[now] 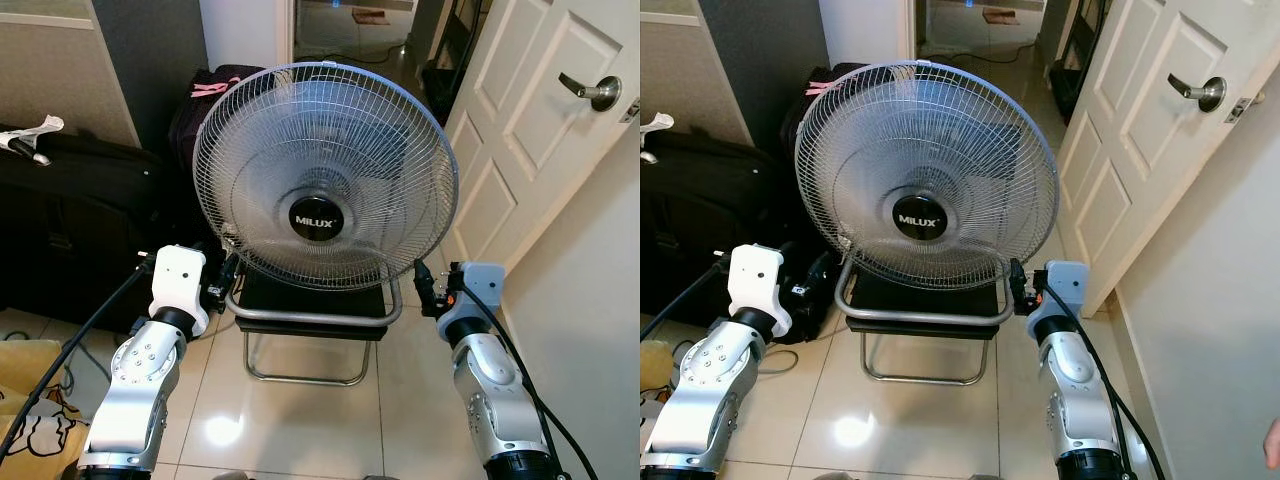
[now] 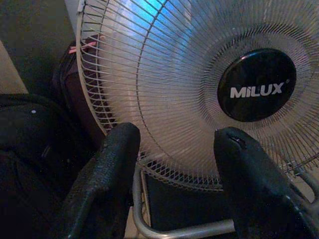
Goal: Clean up the room
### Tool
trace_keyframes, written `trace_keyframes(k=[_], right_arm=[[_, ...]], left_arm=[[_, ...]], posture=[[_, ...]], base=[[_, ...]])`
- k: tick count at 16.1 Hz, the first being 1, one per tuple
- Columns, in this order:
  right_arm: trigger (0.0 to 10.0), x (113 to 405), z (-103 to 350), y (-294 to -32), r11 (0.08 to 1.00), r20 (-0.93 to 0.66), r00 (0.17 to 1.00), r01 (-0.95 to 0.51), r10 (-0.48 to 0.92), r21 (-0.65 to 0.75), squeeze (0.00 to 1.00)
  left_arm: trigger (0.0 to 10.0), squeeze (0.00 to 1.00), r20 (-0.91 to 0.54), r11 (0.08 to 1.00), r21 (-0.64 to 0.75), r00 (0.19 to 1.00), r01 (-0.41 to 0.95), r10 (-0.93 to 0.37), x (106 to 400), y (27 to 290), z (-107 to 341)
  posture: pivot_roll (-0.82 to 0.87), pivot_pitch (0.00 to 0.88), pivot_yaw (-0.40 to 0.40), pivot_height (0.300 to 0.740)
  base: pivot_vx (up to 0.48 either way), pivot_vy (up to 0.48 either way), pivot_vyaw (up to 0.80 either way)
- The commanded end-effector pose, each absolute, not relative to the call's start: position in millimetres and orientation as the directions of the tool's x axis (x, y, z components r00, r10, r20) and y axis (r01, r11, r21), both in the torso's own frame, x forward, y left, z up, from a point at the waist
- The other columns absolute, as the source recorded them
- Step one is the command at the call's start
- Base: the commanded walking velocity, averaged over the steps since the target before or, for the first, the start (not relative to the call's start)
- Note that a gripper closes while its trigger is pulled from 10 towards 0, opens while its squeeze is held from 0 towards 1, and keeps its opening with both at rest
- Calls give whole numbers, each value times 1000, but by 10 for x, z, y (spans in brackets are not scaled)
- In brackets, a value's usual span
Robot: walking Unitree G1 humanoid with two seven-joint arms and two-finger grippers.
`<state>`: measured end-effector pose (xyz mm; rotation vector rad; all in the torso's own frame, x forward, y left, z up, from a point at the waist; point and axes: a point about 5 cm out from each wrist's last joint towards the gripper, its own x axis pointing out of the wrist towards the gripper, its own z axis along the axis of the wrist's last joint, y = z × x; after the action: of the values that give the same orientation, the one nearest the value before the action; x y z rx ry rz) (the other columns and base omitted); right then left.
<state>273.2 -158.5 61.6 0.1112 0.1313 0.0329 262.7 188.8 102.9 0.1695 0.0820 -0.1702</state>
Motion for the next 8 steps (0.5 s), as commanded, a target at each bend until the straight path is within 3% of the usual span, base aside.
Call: trace_keyframes(k=[1,8], right_arm=[[10000,2753,643,-1600,994,-121,992,-23,36,109,0],[10000,2753,643,-1600,994,-121,992,-23,36,109,0]], left_arm=[[10000,0,-111,972,162,982,168,-151,2640,1891,1008],[10000,0,-111,972,162,982,168,-151,2640,1891,1008]], posture=[[-62,0,-46,740],[-62,0,-46,740]], base=[[0,0,0],[0,0,0]])
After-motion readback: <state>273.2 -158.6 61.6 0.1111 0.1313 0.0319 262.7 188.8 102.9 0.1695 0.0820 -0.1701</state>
